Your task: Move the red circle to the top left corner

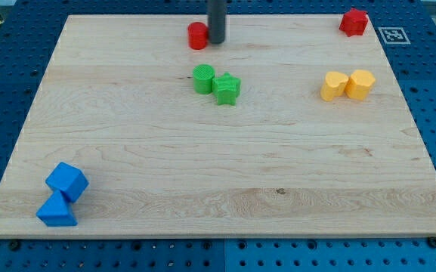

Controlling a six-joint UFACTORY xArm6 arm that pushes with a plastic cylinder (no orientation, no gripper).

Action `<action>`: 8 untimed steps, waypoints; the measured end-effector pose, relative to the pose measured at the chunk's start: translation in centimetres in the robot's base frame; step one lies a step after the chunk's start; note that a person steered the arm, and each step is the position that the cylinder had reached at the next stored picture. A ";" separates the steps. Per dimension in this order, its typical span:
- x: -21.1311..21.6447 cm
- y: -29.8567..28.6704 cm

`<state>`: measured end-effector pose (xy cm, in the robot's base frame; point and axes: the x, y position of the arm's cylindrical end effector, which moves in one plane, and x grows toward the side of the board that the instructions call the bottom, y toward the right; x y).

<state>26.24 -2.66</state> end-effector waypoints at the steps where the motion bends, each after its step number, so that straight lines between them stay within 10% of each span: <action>1: 0.0 -4.6; 8: 0.6 -17.7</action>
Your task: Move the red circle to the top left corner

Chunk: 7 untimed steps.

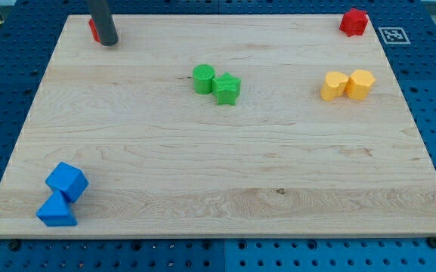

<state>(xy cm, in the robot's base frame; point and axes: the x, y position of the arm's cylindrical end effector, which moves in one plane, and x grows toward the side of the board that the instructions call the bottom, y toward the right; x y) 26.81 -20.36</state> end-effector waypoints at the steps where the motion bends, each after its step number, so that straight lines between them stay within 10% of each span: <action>1: -0.2 -0.8; 7: -1.6 -3.9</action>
